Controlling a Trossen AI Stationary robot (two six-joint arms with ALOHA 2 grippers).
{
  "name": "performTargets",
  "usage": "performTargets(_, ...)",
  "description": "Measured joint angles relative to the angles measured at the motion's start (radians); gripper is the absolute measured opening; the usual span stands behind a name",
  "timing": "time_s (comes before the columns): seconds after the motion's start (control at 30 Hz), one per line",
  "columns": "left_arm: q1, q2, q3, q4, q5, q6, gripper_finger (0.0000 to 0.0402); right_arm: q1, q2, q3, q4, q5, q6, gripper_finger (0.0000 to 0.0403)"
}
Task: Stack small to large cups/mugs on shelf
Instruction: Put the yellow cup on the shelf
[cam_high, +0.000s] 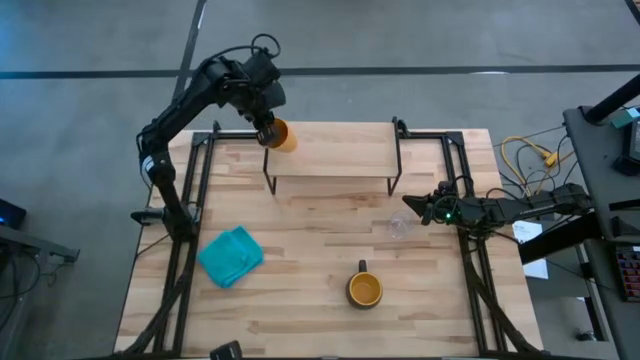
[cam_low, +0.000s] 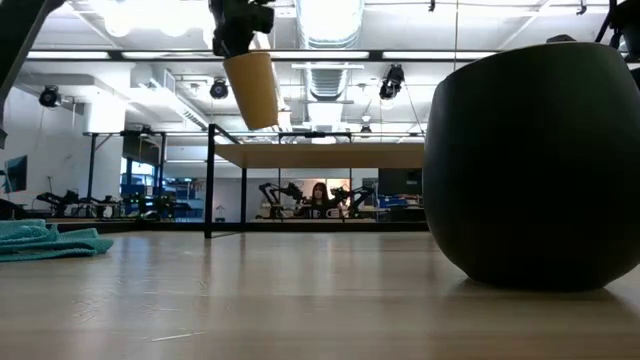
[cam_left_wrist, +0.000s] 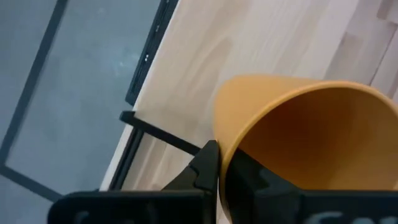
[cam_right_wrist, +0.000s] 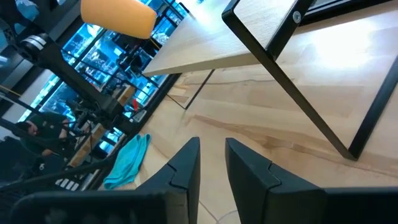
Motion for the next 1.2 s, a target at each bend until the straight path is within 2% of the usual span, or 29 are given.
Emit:
performTargets(0.2, 0.020, 0.026, 0.001, -0.006, 0.072, -0.016, 0.0000, 0.000, 0.000, 0.000, 0.000, 0.000, 0.000, 0.0072)
performTargets(0.93, 0.048, 0.034, -0.001, -0.006, 0.108, -0.044, 0.0000, 0.000, 0.000, 0.000, 0.000, 0.000, 0.004, 0.0071)
performTargets(1.2, 0.048, 0.034, -0.030, -0.005, 0.111, -0.111, 0.0000, 0.000, 0.000, 0.000, 0.000, 0.000, 0.004, 0.0069)
